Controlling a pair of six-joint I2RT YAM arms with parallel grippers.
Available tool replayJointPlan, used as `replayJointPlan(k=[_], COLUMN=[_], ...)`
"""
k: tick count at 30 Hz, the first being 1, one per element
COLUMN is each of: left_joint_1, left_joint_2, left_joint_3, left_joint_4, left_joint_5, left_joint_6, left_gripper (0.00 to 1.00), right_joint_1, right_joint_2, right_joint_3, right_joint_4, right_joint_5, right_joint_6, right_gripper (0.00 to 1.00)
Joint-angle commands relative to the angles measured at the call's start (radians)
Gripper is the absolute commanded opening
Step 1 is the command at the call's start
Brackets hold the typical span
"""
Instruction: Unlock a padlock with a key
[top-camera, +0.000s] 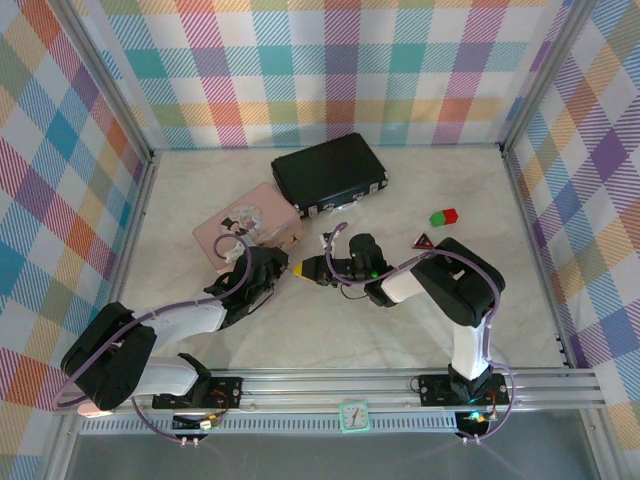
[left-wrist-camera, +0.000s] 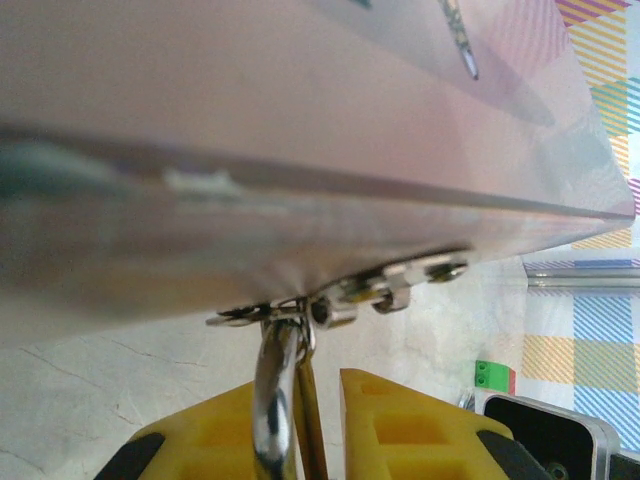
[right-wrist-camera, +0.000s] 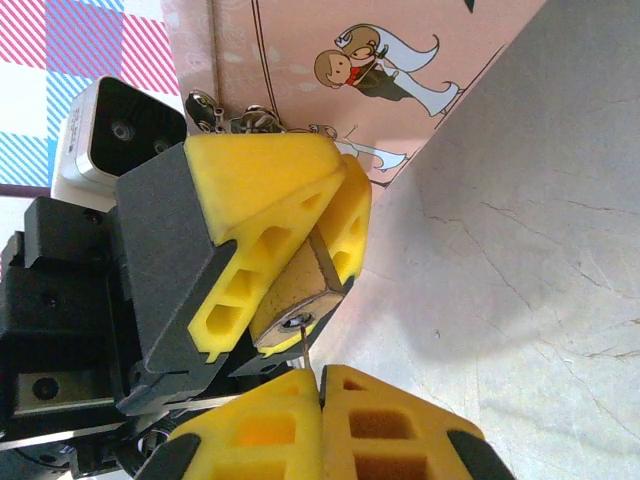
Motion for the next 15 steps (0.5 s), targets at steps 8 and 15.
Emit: replayJointPlan(k=[8,15], left_joint_1=[-0.019,-0.030], left_joint_2=[-0.025,-0.023], left_joint_3=[0.011,0.000], left_joint_4=[0.085,0.114], left_joint_5=[0.009,0.011], left_joint_6=[-0.018,-0.030], left_gripper=[0.00,0.00], right_joint_1=[0.003,0.003], right_joint_2=[-0.009,0.019], right_joint_3=[0.030,0.029], right_joint_4=[0.066,0.212], right_joint_5=[0.049,0.084], right_joint_6=[0.031,0.169], right_gripper=[0.00,0.00])
